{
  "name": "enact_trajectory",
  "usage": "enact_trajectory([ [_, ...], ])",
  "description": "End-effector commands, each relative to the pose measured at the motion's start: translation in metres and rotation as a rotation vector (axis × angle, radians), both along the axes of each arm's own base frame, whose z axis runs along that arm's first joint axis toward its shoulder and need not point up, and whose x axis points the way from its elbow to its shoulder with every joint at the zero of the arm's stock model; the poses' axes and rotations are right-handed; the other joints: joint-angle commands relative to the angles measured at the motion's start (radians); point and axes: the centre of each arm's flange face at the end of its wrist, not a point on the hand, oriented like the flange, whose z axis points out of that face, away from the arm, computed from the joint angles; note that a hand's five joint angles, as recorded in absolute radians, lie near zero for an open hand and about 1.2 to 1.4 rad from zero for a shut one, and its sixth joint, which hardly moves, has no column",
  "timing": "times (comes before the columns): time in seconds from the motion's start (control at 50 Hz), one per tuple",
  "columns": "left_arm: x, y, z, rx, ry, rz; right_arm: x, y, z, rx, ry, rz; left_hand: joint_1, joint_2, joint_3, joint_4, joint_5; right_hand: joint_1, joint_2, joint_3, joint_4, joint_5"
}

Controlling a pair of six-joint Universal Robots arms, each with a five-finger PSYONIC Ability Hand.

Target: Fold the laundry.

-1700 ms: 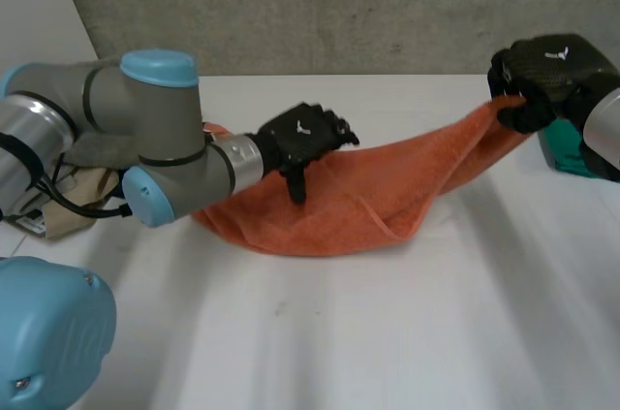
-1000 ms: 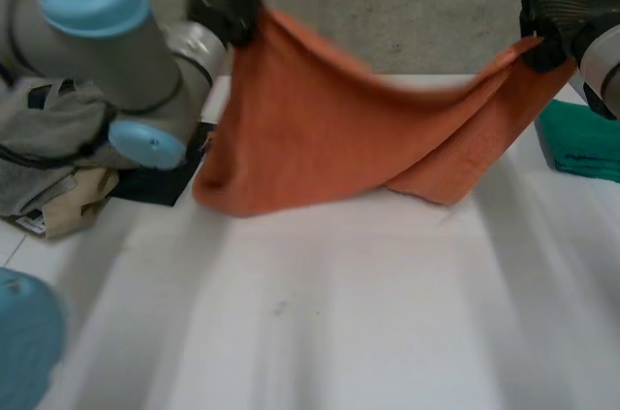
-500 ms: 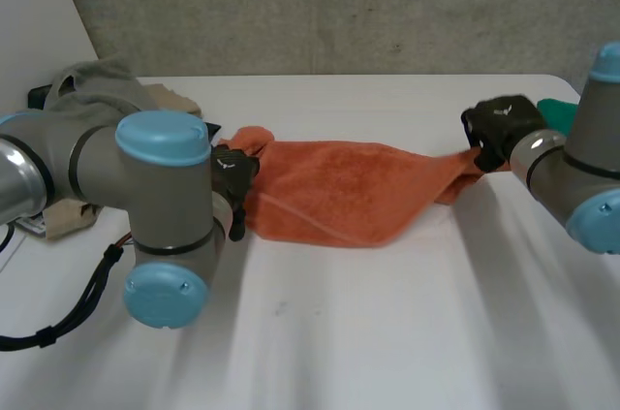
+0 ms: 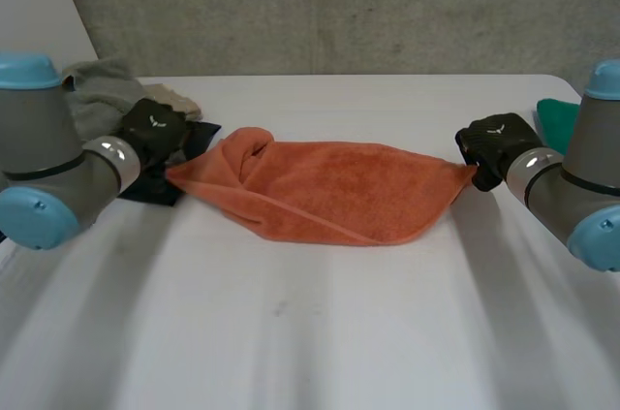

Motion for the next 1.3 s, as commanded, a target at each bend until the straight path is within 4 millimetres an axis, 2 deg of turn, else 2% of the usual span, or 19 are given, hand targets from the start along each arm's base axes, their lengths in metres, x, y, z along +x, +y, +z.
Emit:
enact_trajectory([
  [0.02,0.003,-0.016,-0.033,0.052,0.009,-0.085,-0.001,0.000,0.000,-0.001,0.001,-0.003,0.091,0.092,0.092,0.093,0.090,0.258,0.221,0.206,0.197,0.230],
  [0.16,-0.006,-0.031,-0.062,0.072,0.017,-0.097,-0.005,-0.002,0.003,-0.004,-0.004,-0.014,0.215,0.215,0.215,0.216,0.213,0.258,0.221,0.206,0.197,0.230],
  [0.22,-0.009,-0.035,-0.072,0.093,0.013,-0.089,-0.007,-0.003,0.003,-0.003,-0.005,-0.020,0.367,0.367,0.367,0.369,0.366,0.258,0.221,0.206,0.197,0.230],
  [0.26,-0.011,-0.037,-0.071,0.094,0.011,-0.085,-0.008,-0.003,0.003,-0.002,-0.007,-0.026,0.870,0.870,0.870,0.871,0.868,0.258,0.221,0.206,0.197,0.230],
  [0.28,-0.012,-0.037,-0.068,0.089,0.014,-0.084,-0.009,-0.004,0.003,-0.001,-0.010,-0.030,1.009,1.009,1.009,1.010,1.007,0.258,0.221,0.206,0.197,0.230],
  [0.36,-0.012,-0.037,-0.039,0.047,0.056,-0.038,-0.017,-0.005,0.011,-0.009,-0.029,-0.052,1.010,1.011,1.010,1.012,1.009,0.258,0.221,0.206,0.197,0.230],
  [0.44,-0.008,-0.020,-0.002,0.024,0.107,0.008,-0.028,-0.006,0.027,-0.028,-0.030,-0.077,1.010,1.011,1.010,1.012,1.009,0.258,0.221,0.206,0.197,0.230],
  [0.56,0.011,0.040,0.071,-0.047,0.106,0.069,-0.055,0.027,0.055,0.087,0.204,0.032,1.010,1.011,1.010,1.012,1.009,0.258,0.221,0.206,0.197,0.230],
  [0.6,0.017,0.055,0.081,-0.044,0.087,0.089,-0.061,0.038,0.065,0.098,0.277,0.066,1.010,1.011,1.010,1.012,1.009,0.258,0.221,0.206,0.197,0.230],
  [0.68,0.037,0.109,0.110,0.011,-0.015,0.158,-0.080,0.063,0.098,0.094,0.435,0.095,1.010,1.011,1.010,1.012,1.009,0.258,0.221,0.206,0.197,0.230],
  [0.78,0.043,0.138,0.131,0.013,-0.028,0.153,-0.088,0.074,0.116,0.090,0.427,0.057,1.010,1.011,1.010,1.012,1.009,0.258,0.221,0.206,0.197,0.230],
  [0.86,0.036,0.141,0.138,-0.012,0.014,0.103,-0.081,0.073,0.116,0.094,0.374,0.064,1.010,1.011,1.010,1.012,1.009,0.258,0.221,0.206,0.197,0.230],
  [0.92,0.025,0.127,0.129,-0.024,0.029,0.067,-0.075,0.064,0.107,0.105,0.354,0.061,1.010,1.011,1.010,1.012,1.009,0.258,0.221,0.206,0.197,0.230],
  [1.06,0.006,0.053,0.072,0.016,-0.032,0.106,-0.052,0.027,0.063,0.133,0.375,0.100,1.010,1.011,1.010,1.012,1.009,0.258,0.221,0.206,0.197,0.230],
  [1.12,-0.005,0.022,0.070,-0.038,-0.042,0.115,-0.038,0.001,0.062,0.027,0.382,0.095,1.010,1.011,1.010,1.012,1.009,0.258,0.221,0.206,0.197,0.230],
  [1.2,-0.019,-0.008,0.122,-0.269,0.051,0.107,-0.025,-0.043,0.102,-0.276,0.305,-0.020,1.010,1.011,1.010,1.012,1.009,0.258,0.221,0.206,0.197,0.230],
  [1.22,-0.021,-0.014,0.156,-0.394,0.130,0.113,-0.023,-0.056,0.130,-0.429,0.231,-0.085,1.010,1.011,1.010,1.012,1.009,0.258,0.221,0.206,0.197,0.230],
  [1.28,-0.019,-0.018,0.207,-0.584,0.282,0.122,-0.025,-0.071,0.170,-0.649,0.090,-0.161,1.010,1.011,1.010,1.012,1.009,0.258,0.221,0.206,0.197,0.230],
  [1.3,-0.016,-0.018,0.236,-0.699,0.386,0.122,-0.028,-0.074,0.196,-0.786,-0.009,-0.189,1.010,1.011,1.010,1.012,1.009,0.258,0.221,0.206,0.197,0.230],
])
